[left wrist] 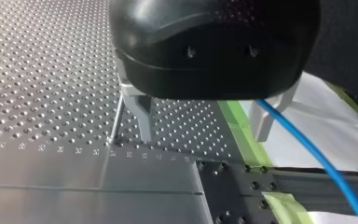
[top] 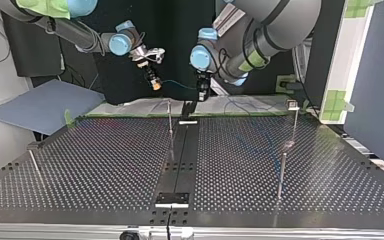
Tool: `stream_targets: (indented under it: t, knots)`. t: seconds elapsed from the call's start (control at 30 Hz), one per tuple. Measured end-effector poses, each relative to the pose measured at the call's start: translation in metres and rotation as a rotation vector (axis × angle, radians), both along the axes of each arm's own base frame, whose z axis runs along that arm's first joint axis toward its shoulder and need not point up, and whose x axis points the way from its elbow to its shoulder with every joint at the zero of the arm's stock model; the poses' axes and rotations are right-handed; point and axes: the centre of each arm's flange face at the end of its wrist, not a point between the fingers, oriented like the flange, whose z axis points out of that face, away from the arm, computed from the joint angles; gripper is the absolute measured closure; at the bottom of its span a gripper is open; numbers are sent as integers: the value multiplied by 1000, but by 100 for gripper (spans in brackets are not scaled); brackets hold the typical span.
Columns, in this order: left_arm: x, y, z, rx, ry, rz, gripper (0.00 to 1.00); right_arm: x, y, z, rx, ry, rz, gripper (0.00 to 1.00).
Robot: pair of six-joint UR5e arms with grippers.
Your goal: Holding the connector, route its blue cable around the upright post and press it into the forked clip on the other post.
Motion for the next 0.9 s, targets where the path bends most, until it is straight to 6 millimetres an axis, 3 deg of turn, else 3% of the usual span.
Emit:
stream_targets:
  t: [0.5,0.9]
  knots:
    - [-32,-36,5,18,-71,9,0,-11,-10,0,-1,-7,-3,100]
    - [-30,-39,11,25,-95,65,0,-18,-17,2,-10,-19,14,100]
